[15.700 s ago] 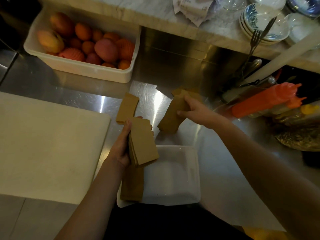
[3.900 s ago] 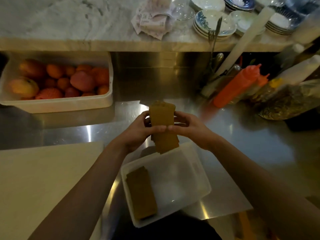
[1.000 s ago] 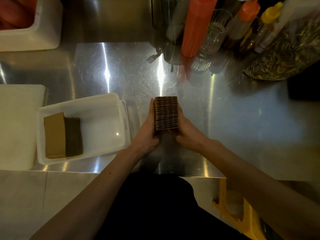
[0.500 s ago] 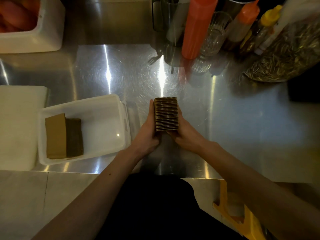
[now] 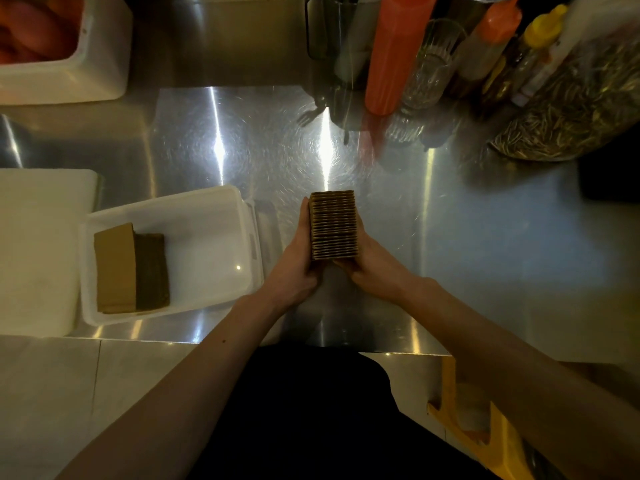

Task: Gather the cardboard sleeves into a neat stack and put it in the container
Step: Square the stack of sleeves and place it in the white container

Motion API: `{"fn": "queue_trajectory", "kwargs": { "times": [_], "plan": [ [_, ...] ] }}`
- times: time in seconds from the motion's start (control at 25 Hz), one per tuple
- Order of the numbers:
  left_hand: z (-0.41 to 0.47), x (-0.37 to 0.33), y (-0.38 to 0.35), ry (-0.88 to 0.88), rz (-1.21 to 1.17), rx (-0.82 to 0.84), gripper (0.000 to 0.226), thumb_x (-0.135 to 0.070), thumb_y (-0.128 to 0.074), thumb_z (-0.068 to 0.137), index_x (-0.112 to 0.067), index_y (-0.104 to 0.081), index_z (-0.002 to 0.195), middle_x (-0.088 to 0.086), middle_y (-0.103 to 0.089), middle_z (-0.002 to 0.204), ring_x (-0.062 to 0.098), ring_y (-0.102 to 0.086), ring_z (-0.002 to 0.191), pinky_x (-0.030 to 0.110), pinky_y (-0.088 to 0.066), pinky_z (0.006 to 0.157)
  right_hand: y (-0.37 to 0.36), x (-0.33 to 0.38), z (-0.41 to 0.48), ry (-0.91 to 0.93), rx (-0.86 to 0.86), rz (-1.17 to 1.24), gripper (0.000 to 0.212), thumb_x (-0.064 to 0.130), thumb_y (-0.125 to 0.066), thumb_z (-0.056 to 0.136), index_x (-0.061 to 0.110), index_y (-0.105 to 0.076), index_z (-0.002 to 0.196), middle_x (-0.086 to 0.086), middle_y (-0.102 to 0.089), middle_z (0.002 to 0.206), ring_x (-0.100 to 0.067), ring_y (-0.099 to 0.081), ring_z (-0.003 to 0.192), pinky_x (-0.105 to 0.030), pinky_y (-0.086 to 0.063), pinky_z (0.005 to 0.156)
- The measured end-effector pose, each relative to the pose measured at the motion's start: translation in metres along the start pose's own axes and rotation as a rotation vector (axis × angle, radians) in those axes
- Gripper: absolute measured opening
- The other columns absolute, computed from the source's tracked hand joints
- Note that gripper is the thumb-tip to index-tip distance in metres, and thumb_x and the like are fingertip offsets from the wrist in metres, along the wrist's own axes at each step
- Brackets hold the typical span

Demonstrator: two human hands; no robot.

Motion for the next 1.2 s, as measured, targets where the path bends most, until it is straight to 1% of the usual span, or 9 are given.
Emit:
{"fn": "queue_trajectory", "kwargs": {
  "times": [0.12, 0.2, 0.32, 0.4, 0.44, 0.6, 0.88, 1.0, 1.2],
  "plan": [
    [0.002, 0.000, 0.005, -0.033, 0.019, -0.022, 0.093, -0.006, -0.061, 0.092, -0.007, 0.005, 0.157, 0.015, -0.020, 0.164, 0.023, -0.030, 0.148, 0.038, -0.026, 0.121, 0.003, 0.005, 0.001, 0.020, -0.011, -0.003, 0.078, 0.028, -0.056, 0.095, 0.017, -0.005, 0.154, -0.003, -0.019, 0.160, -0.014, -0.025, 0.144, -0.027, -0.024, 0.117],
    [0.003, -0.002, 0.010, -0.048, 0.002, -0.050, 0.084, -0.008, -0.062, 0.091, -0.007, -0.009, 0.156, 0.014, -0.032, 0.158, 0.022, -0.037, 0.144, 0.044, -0.031, 0.118, 0.005, 0.008, 0.000, 0.025, -0.028, -0.004, 0.077, 0.027, -0.056, 0.095, 0.015, -0.008, 0.153, -0.002, -0.018, 0.160, -0.009, -0.021, 0.144, -0.019, -0.019, 0.116],
    [0.004, -0.011, 0.018, -0.013, -0.040, -0.061, 0.075, -0.004, -0.068, 0.088, -0.011, -0.025, 0.150, 0.007, -0.048, 0.145, 0.006, -0.050, 0.128, 0.024, -0.041, 0.109, 0.011, 0.013, -0.001, 0.034, -0.065, 0.015, 0.073, 0.026, -0.059, 0.093, 0.018, -0.017, 0.152, 0.002, -0.027, 0.156, -0.001, -0.027, 0.139, -0.013, -0.022, 0.113],
    [0.004, -0.013, 0.023, 0.040, -0.074, -0.026, 0.078, -0.005, -0.072, 0.086, -0.013, -0.027, 0.148, 0.008, -0.049, 0.145, 0.006, -0.049, 0.127, 0.010, -0.041, 0.101, 0.016, 0.016, -0.001, 0.015, -0.070, 0.064, 0.069, 0.024, -0.064, 0.090, 0.022, -0.026, 0.148, 0.009, -0.038, 0.147, 0.003, -0.035, 0.131, -0.009, -0.029, 0.108],
    [0.004, -0.013, 0.027, 0.061, -0.090, -0.002, 0.081, -0.008, -0.076, 0.083, -0.014, -0.028, 0.148, 0.009, -0.050, 0.145, 0.011, -0.050, 0.128, 0.011, -0.042, 0.102, 0.018, 0.017, -0.001, -0.002, -0.065, 0.094, 0.070, 0.023, -0.067, 0.088, 0.025, -0.028, 0.146, 0.012, -0.041, 0.142, 0.004, -0.039, 0.127, -0.007, -0.031, 0.103],
    [0.003, -0.010, 0.045, 0.115, -0.039, 0.091, 0.094, -0.033, -0.087, 0.066, -0.022, -0.035, 0.144, 0.009, -0.057, 0.138, 0.022, -0.054, 0.128, 0.042, -0.044, 0.111, 0.025, 0.008, -0.006, -0.122, -0.034, 0.196, 0.083, 0.025, -0.080, 0.077, 0.028, -0.032, 0.144, 0.009, -0.049, 0.139, 0.001, -0.046, 0.122, -0.013, -0.037, 0.097],
    [-0.012, -0.020, 0.072, 0.253, -0.346, 0.152, 0.087, -0.032, -0.091, 0.056, -0.028, -0.047, 0.131, 0.002, -0.061, 0.124, 0.019, -0.066, 0.108, 0.043, -0.057, 0.094, 0.037, 0.039, -0.015, -0.161, -0.038, 0.452, 0.057, 0.023, -0.079, 0.075, 0.041, -0.048, 0.119, 0.012, -0.060, 0.117, -0.007, -0.063, 0.104, -0.017, -0.054, 0.077],
    [-0.020, -0.023, 0.082, 0.246, -0.393, 0.147, 0.093, -0.045, -0.086, 0.052, -0.026, -0.048, 0.135, -0.001, -0.061, 0.129, 0.015, -0.063, 0.113, 0.037, -0.055, 0.095, 0.031, 0.057, -0.016, -0.194, -0.013, 0.485, 0.052, 0.029, -0.073, 0.080, 0.037, -0.044, 0.122, 0.010, -0.058, 0.117, -0.011, -0.063, 0.103, -0.020, -0.056, 0.075],
    [-0.039, -0.017, 0.094, 0.262, -0.512, 0.156, 0.081, -0.046, -0.083, 0.055, -0.028, -0.051, 0.127, -0.003, -0.062, 0.130, 0.015, -0.061, 0.118, 0.035, -0.053, 0.096, 0.011, 0.079, -0.018, -0.269, -0.036, 0.555, 0.049, 0.029, -0.070, 0.083, 0.031, -0.043, 0.123, 0.012, -0.058, 0.115, -0.011, -0.061, 0.102, -0.021, -0.055, 0.074]
  ]
}}
Point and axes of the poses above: each hand's wrist, its own z-axis towards the middle knuckle, its own y-axis out of the back of the hand, x = y × z, the point moved 8 cm from there along z, towards the middle knuckle
